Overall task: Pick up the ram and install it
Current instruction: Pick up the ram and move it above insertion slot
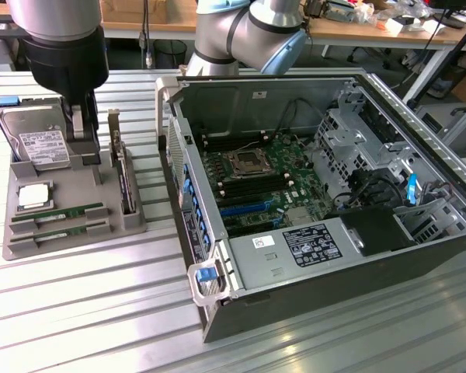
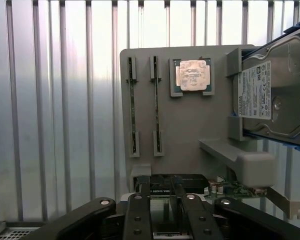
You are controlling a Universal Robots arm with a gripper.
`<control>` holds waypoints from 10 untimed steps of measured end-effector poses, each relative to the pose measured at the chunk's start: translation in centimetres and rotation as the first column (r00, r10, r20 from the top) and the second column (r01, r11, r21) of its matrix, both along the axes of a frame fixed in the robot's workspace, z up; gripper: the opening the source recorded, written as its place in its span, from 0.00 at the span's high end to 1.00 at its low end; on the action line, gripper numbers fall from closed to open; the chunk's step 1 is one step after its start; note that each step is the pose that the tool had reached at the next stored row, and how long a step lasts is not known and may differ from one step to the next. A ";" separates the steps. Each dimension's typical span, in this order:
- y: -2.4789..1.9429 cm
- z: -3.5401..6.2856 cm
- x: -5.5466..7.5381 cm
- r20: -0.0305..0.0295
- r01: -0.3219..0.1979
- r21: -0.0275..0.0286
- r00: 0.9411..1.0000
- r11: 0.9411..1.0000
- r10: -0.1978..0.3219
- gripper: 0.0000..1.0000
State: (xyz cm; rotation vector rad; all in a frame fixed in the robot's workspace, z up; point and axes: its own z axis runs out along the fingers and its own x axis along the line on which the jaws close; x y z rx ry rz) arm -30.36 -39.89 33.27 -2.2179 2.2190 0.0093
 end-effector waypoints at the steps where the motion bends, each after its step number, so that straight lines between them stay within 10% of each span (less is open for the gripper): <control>1: 0.00 -0.05 0.0 0.000 0.000 0.000 1.000 1.000 0.000 0.70; 10: 0.00 -0.58 0.0 0.000 0.000 0.000 1.000 1.000 0.000 0.70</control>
